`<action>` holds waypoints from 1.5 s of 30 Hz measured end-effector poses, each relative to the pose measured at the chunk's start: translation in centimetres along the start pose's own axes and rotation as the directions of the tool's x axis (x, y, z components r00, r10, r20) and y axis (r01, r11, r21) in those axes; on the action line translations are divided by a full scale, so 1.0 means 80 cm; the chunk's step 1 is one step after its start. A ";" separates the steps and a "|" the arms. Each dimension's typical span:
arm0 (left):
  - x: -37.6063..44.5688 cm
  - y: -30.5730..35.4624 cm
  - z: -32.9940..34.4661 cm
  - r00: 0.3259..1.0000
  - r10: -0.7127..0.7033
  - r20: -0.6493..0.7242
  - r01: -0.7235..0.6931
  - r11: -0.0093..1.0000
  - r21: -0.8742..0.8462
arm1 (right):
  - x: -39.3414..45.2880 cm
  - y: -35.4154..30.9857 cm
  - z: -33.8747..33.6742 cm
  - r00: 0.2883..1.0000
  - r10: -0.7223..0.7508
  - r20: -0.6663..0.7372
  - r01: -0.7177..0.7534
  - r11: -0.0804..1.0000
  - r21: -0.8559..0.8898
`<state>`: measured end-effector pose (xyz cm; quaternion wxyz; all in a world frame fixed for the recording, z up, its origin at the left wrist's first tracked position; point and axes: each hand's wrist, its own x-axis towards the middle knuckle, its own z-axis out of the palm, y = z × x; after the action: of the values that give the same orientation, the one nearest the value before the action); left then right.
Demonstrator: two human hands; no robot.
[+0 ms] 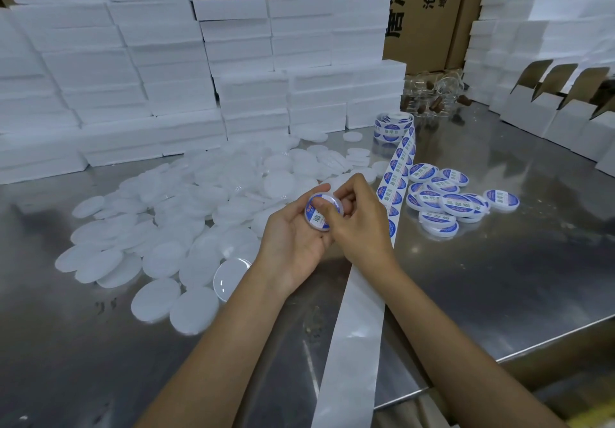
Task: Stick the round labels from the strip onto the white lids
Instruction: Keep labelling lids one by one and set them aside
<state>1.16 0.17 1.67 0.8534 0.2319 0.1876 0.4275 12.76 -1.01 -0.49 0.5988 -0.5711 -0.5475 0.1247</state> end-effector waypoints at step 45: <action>-0.007 0.004 -0.009 0.907 0.385 -0.169 -0.197 0.744 0.638 | -0.005 -0.003 -0.023 0.982 -0.005 0.190 -0.029 0.984 0.178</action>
<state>0.25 0.08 1.30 0.6179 0.4547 0.3984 0.5027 13.98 -2.38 -0.01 0.5922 -0.5036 -0.5851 0.2311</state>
